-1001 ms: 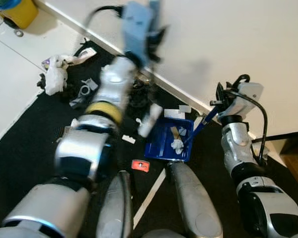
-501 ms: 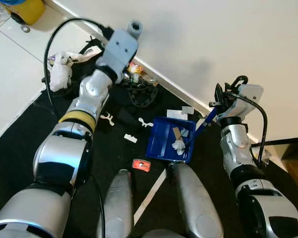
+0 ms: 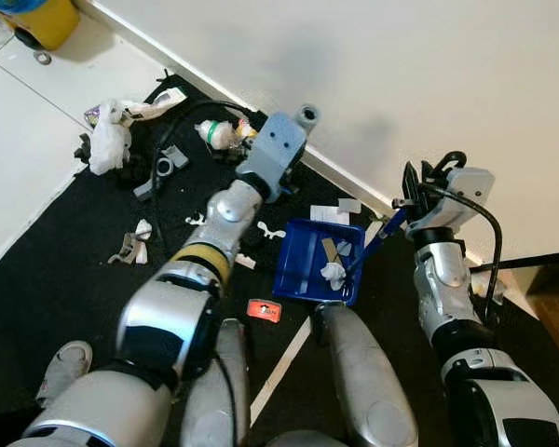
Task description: Sweep floor
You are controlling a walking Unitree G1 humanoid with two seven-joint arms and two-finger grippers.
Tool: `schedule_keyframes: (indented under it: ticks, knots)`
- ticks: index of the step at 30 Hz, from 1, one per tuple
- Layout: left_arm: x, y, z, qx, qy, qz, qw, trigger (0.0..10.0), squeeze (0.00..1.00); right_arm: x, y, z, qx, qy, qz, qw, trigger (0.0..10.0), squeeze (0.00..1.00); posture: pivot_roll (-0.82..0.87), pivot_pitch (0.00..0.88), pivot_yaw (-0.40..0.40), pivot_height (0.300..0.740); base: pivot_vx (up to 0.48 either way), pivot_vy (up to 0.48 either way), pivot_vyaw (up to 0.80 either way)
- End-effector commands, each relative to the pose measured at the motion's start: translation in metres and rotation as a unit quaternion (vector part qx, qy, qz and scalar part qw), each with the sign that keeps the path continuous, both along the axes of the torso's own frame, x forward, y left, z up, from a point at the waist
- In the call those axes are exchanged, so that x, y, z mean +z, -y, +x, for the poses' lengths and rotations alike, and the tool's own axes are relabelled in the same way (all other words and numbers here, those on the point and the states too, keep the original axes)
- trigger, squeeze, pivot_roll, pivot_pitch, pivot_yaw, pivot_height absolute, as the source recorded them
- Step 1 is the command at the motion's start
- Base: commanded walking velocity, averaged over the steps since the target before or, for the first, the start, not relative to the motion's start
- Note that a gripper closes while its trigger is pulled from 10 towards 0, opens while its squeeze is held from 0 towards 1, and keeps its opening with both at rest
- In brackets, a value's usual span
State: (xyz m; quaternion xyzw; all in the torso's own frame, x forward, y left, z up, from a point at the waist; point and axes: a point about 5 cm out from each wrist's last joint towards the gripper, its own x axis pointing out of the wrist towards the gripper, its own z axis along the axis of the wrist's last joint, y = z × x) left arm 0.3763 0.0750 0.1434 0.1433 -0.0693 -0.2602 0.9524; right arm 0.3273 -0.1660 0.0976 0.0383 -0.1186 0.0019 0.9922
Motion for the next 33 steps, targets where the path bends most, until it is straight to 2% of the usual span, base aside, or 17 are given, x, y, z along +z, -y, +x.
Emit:
schedule_keyframes:
  ticks: [1,4,7,9,13,14,18,20,23,24,25,26,27,28,30,32,33]
  knots:
    - [-0.016,0.014,-0.008,-0.003,-0.043,-0.034,0.999,10.0,0.00,-0.019,0.002,-0.009,-0.008,-0.042,0.006,0.999,10.0,0.00,-0.12,0.424,-0.064,0.740,0.000,0.000,0.00]
    - [-0.016,0.025,-0.009,-0.005,-0.059,-0.061,0.996,10.0,0.00,-0.017,0.002,-0.009,-0.012,-0.037,0.010,0.999,10.0,0.00,-0.13,0.434,-0.058,0.740,0.000,0.000,0.00]
    - [-0.007,0.041,-0.006,0.032,-0.100,-0.186,0.977,10.0,0.00,-0.013,0.008,-0.007,-0.008,-0.032,-0.001,0.999,10.0,0.00,-0.13,0.432,-0.059,0.740,0.000,0.000,0.00]
    - [-0.003,0.043,-0.005,0.041,-0.106,-0.212,0.971,10.0,0.00,-0.013,0.010,-0.007,-0.011,-0.032,-0.001,0.999,10.0,0.00,-0.13,0.432,-0.059,0.740,0.000,0.000,0.00]
    - [0.035,0.057,0.006,0.052,-0.085,-0.288,0.953,10.0,0.00,-0.011,0.013,-0.004,-0.009,-0.035,-0.010,0.999,10.0,0.00,-0.11,0.420,-0.059,0.740,0.000,0.000,0.00]
    - [0.035,0.057,0.006,0.052,-0.085,-0.288,0.953,10.0,0.00,-0.011,0.013,-0.004,-0.009,-0.035,-0.010,0.999,10.0,0.00,-0.11,0.420,-0.059,0.740,0.000,0.000,0.00]
    - [0.078,0.051,0.020,0.072,-0.039,-0.335,0.938,10.0,0.00,-0.010,0.008,-0.001,-0.005,-0.035,-0.006,0.999,10.0,0.00,-0.09,0.411,-0.057,0.740,0.000,0.000,0.00]
    - [0.086,0.047,0.022,0.073,-0.027,-0.342,0.936,10.0,0.00,-0.010,0.007,-0.001,-0.005,-0.035,-0.002,0.999,10.0,0.00,-0.08,0.406,-0.054,0.740,0.000,0.000,0.00]
    - [0.100,0.038,0.026,0.068,0.005,-0.317,0.946,10.0,0.00,-0.011,0.004,0.000,-0.002,-0.039,0.002,0.999,10.0,0.00,-0.05,0.364,-0.047,0.740,0.000,0.000,0.00]
    - [0.114,0.028,0.029,0.040,0.049,-0.250,0.966,10.0,0.00,-0.008,0.004,0.003,0.001,-0.036,0.006,0.999,10.0,0.00,-0.03,0.349,-0.045,0.740,0.000,0.000,0.00]
    - [0.114,0.028,0.029,0.040,0.049,-0.250,0.966,10.0,0.00,-0.008,0.004,0.003,0.001,-0.036,0.006,0.999,10.0,0.00,-0.03,0.349,-0.045,0.740,0.000,0.000,0.00]
    - [0.116,0.014,0.031,0.011,0.069,-0.191,0.979,10.0,0.00,-0.009,0.005,0.005,0.001,-0.040,0.011,0.999,10.0,0.00,0.00,0.306,-0.034,0.740,0.000,0.000,0.00]
    - [0.116,0.014,0.031,0.011,0.069,-0.191,0.979,10.0,0.00,-0.009,0.005,0.005,0.001,-0.040,0.011,0.999,10.0,0.00,0.00,0.306,-0.034,0.740,0.000,0.000,0.00]
    - [0.115,0.007,0.031,0.001,0.075,-0.162,0.984,10.0,0.00,-0.010,0.005,0.005,0.002,-0.045,0.015,0.999,10.0,0.00,0.01,0.285,-0.030,0.740,0.000,0.000,0.00]
    - [0.106,-0.019,0.033,0.014,0.073,-0.112,0.991,10.0,0.00,-0.014,0.005,0.007,0.011,-0.063,0.023,0.998,10.0,0.00,0.03,0.219,-0.016,0.740,0.000,0.000,0.00]
    - [0.102,-0.029,0.034,0.027,0.068,-0.103,0.992,10.0,0.00,-0.015,0.004,0.008,0.016,-0.070,0.025,0.997,10.0,0.00,0.03,0.219,-0.016,0.740,0.000,0.000,0.00]
    - [0.096,-0.045,0.035,0.050,0.062,-0.094,0.992,10.0,0.00,-0.018,0.003,0.009,0.025,-0.084,0.027,0.996,10.0,0.00,0.03,0.211,-0.015,0.740,0.000,0.000,0.00]
